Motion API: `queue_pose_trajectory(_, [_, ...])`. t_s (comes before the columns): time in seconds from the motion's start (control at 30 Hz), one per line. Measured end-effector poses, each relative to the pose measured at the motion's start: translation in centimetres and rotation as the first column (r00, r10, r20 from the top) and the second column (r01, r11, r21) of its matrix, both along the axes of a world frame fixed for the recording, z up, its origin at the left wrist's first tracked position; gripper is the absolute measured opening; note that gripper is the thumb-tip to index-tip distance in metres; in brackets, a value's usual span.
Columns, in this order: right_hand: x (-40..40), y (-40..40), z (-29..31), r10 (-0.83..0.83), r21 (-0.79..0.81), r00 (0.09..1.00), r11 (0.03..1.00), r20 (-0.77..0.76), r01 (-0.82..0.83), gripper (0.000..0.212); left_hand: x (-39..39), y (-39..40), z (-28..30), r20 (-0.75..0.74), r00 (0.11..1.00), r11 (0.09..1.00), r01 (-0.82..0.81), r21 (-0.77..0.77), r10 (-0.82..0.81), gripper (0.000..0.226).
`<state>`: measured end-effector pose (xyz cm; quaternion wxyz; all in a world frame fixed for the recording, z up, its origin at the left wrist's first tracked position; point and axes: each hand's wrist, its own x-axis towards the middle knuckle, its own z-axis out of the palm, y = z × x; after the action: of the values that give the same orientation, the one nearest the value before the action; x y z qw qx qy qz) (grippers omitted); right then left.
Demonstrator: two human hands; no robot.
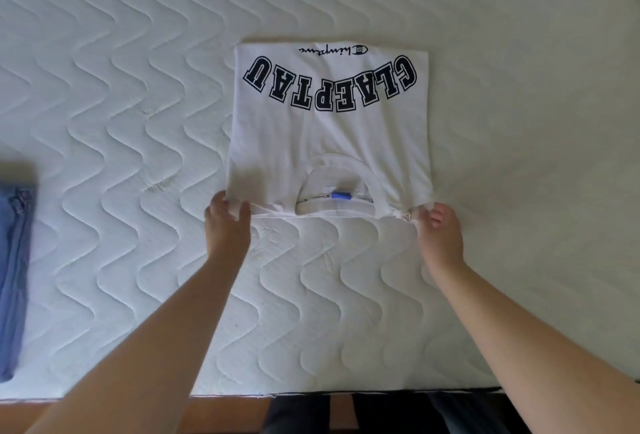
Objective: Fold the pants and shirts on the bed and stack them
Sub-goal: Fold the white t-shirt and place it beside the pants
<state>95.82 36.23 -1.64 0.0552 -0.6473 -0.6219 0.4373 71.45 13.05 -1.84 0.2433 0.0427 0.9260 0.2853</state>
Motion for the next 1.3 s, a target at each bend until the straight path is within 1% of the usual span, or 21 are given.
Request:
queue_pose_trajectory(0.03, [-0.4,0.7,-0.3,-0.053,-0.077,0.999,0.996,0.014,0.054,0.035,-0.9,0.4,-0.2,0.056,0.996,0.997,-0.071,0.001,0.071,0.048])
queue_pose_trajectory(0.1, [-1.2,2.0,-0.9,-0.071,-0.182,0.996,0.980,0.051,0.079,0.046,-2.4,1.2,-0.6,0.157,0.972,0.984,-0.180,0.007,0.176,0.041])
queue_pose_trajectory(0.13, [-1.7,2.5,-1.0,-0.092,-0.238,0.994,0.966,0.060,0.104,0.052,-3.1,1.5,-0.7,0.198,0.963,0.982,-0.189,0.008,0.183,0.038])
queue_pose_trajectory(0.2, [-2.5,3.3,-1.2,-0.110,-0.301,0.989,0.944,0.098,0.134,0.053,-3.9,1.9,-0.9,0.236,0.964,0.992,-0.124,-0.012,0.123,0.037])
queue_pose_trajectory(0.3, [-3.4,3.9,-1.6,-0.205,-0.332,0.975,0.917,0.088,0.223,0.045,-4.3,2.2,-1.3,0.206,0.972,0.994,-0.108,-0.028,0.112,0.031])
queue_pose_trajectory(0.37, [-3.4,4.0,-1.9,-0.308,-0.343,0.950,0.887,0.055,0.308,0.041,-4.3,2.3,-1.3,0.201,0.967,0.987,-0.160,-0.004,0.158,0.034])
queue_pose_trajectory(0.43, [-3.3,4.1,-1.9,-0.362,-0.353,0.932,0.870,0.018,0.344,0.040,-4.1,2.5,-1.3,0.361,0.894,0.943,-0.318,0.093,0.266,0.049])
queue_pose_trajectory(0.47, [-3.2,4.2,-1.8,-0.362,-0.361,0.932,0.872,-0.020,0.331,0.035,-3.8,2.5,-1.3,0.445,0.849,0.922,-0.370,0.116,0.284,0.051])
queue_pose_trajectory(0.53, [-3.1,4.4,-1.6,-0.279,-0.345,0.959,0.906,-0.056,0.244,0.029,-3.6,2.4,-1.4,0.496,0.829,0.930,-0.352,0.106,0.257,0.037])
queue_pose_trajectory(0.57, [-2.9,4.5,-1.5,-0.206,-0.301,0.977,0.936,-0.053,0.181,0.028,-3.6,2.3,-1.5,0.485,0.839,0.936,-0.335,0.105,0.246,0.028])
queue_pose_trajectory(0.63, [-2.5,5.1,-1.3,-0.045,-0.101,0.999,0.994,-0.011,0.044,0.029,-3.8,2.1,-1.5,0.435,0.868,0.936,-0.325,0.133,0.239,0.020])
queue_pose_trajectory(0.7, [-1.7,5.7,-1.0,0.076,0.137,0.993,0.987,0.093,-0.089,0.028,-4.1,1.6,-1.5,0.350,0.914,0.949,-0.272,0.160,0.203,0.021])
queue_pose_trajectory(0.77, [-0.9,6.0,-1.0,0.138,0.224,0.980,0.960,0.144,-0.168,0.025,-4.0,1.0,-1.7,0.302,0.938,0.966,-0.217,0.139,0.168,0.025])
queue_pose_trajectory(0.83, [-0.6,5.8,-1.3,0.172,0.170,0.968,0.964,0.184,-0.203,0.019,-3.4,0.7,-1.9,0.322,0.933,0.972,-0.205,0.118,0.157,0.032])
queue_pose_trajectory(0.9, [-0.7,5.6,-1.6,0.089,0.088,0.982,0.991,0.164,-0.105,0.028,-2.8,0.9,-2.1,0.330,0.921,0.952,-0.268,0.146,0.208,0.045])
queue_pose_trajectory(0.97, [-1.1,5.6,-1.6,-0.007,0.046,0.995,0.999,0.096,0.003,0.038,-2.9,1.3,-2.1,0.250,0.919,0.927,-0.347,0.140,0.306,0.054])
queue_pose_trajectory(1.03, [-1.6,6.1,-1.2,-0.073,0.021,0.995,0.997,0.063,0.072,0.050,-3.6,1.5,-1.9,0.168,0.915,0.912,-0.389,0.128,0.367,0.052])
queue_pose_trajectory(1.1, [-2.3,6.7,-0.9,-0.067,-0.020,0.995,0.997,0.073,0.069,0.057,-4.6,1.6,-2.0,0.108,0.959,0.959,-0.271,0.080,0.262,0.042])
queue_pose_trajectory(1.17, [-3.1,7.4,-0.7,-0.046,-0.072,0.996,0.996,0.079,0.052,0.058,-5.5,1.9,-2.0,0.086,0.986,0.990,-0.142,0.008,0.140,0.040])
queue_pose_trajectory(1.2, [-3.4,7.7,-0.7,-0.064,-0.115,0.996,0.991,0.061,0.071,0.056,-5.8,2.2,-1.9,0.076,0.990,0.993,-0.114,-0.020,0.116,0.041])
queue_pose_trajectory(1.3, [-4.0,8.4,-0.4,-0.142,-0.190,0.990,0.972,-0.010,0.138,0.031,-6.6,2.6,-1.6,0.029,0.997,0.996,-0.076,-0.048,0.078,0.040])
